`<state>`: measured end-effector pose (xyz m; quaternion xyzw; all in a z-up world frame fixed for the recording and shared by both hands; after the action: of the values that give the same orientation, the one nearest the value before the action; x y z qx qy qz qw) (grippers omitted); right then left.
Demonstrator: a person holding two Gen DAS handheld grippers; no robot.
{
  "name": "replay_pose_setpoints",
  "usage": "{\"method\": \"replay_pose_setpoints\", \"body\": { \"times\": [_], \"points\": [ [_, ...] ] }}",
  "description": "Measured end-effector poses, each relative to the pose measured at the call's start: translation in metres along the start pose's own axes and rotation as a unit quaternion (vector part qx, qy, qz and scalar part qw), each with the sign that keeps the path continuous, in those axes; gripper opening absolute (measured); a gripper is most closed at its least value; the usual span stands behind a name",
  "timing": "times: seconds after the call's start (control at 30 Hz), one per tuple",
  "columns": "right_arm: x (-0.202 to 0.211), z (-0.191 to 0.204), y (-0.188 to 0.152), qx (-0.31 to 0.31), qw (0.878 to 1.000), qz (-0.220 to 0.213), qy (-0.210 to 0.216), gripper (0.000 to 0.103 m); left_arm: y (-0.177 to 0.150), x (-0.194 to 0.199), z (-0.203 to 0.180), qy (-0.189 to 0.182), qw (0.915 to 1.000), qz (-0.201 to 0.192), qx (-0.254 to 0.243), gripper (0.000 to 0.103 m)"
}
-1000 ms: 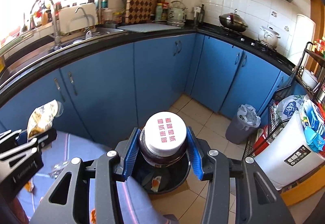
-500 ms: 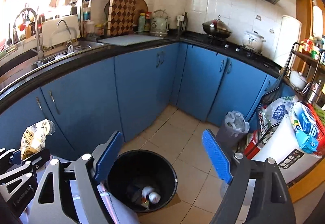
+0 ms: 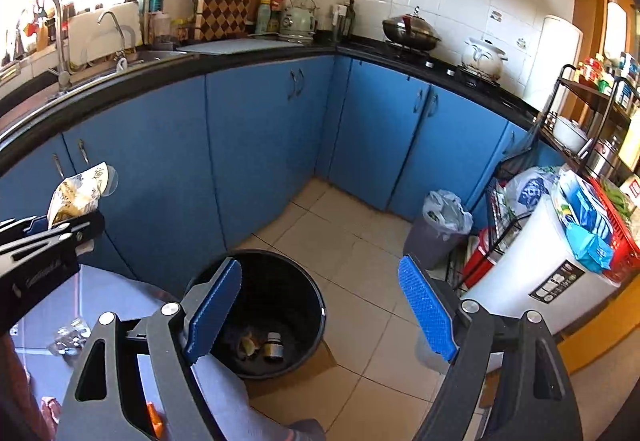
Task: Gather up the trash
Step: 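Open the right tool to drop the jar while the left tool drops the snack bag into the bin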
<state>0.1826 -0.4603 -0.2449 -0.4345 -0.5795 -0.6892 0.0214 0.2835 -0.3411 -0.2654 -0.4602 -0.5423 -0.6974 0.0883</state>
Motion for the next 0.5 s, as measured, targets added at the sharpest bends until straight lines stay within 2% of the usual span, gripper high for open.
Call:
{"method": "replay_pose_setpoints", "body": {
  "times": [0.23,0.33,0.4,0.43,0.5],
  "points": [
    [0.0,-0.02,-0.007,-0.018,1.0,-0.001,-0.023,0.079,0.003,-0.024,-0.036,-0.034,0.9993,0.008,-0.017,0.031],
    [-0.001,-0.03,-0.012,-0.02,0.999,0.002,-0.033,0.079,0.009,-0.028,-0.05,-0.042,0.9988,0.003,-0.024,0.035],
    [-0.002,-0.037,-0.015,-0.024,0.999,0.004,-0.039,0.079,0.011,-0.03,-0.057,-0.051,0.9984,0.005,-0.022,0.062],
    [-0.002,-0.039,-0.016,-0.026,0.999,0.005,-0.04,0.079,0.015,-0.03,-0.057,-0.046,0.9988,-0.001,-0.018,0.079],
    [-0.002,-0.043,-0.017,-0.029,0.999,0.006,-0.044,0.079,0.02,-0.028,-0.06,-0.045,0.9987,-0.016,-0.017,0.081]
  ]
}}
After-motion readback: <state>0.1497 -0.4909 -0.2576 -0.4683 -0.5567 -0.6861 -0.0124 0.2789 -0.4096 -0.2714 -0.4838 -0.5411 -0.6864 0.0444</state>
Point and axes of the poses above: each gripper's, at about its wrist camera, not at the fingertips, and x roughly against the way its jaws point, z to its left, y to its top, the point moved 8 cm from there along -x, roughly the way its jaws point, and after that the axes turned 7 degrees about -x, right-handed, at the moved point
